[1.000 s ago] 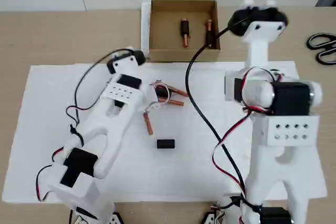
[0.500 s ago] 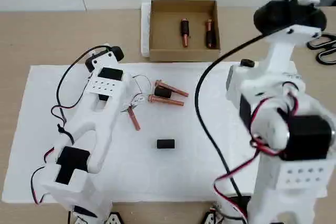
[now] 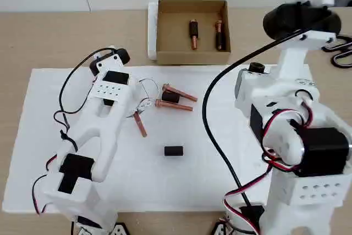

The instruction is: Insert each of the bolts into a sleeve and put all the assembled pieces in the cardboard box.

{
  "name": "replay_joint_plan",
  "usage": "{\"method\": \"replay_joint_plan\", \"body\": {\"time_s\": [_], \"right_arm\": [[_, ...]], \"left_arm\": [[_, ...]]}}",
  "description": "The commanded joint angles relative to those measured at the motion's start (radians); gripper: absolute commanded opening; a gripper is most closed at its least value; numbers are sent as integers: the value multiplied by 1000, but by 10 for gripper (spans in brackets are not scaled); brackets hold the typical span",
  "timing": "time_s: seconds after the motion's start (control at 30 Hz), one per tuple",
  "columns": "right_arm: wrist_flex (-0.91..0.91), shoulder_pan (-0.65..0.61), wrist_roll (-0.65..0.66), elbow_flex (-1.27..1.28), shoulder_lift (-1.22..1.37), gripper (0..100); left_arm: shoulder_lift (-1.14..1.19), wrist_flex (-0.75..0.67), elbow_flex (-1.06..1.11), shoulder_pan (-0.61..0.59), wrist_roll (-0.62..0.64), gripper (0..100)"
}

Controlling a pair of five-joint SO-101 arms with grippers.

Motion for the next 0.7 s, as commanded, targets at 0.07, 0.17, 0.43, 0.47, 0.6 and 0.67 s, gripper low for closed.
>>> {"method": "replay_joint_plan", "body": {"time_s": [0.07,0.17,0.43,0.47,0.6,0.67], "right_arm": [[8,8,-6,-40,-27,4],[1,8,-3,5,-24,4],[-22,10,166,52,-27,6],[-25,10,169,52,-30,6],[-39,5,204,57,-110,6],[-44,5,219,57,-166,6]], "left_arm": [[-8,0,-47,-8,0,6],[-8,11,-71,-8,-28,6],[-8,187,-216,-8,-207,6],[-8,204,-226,-9,-218,6],[-8,221,-257,-52,-253,6],[-8,221,-262,-84,-256,6]]}}
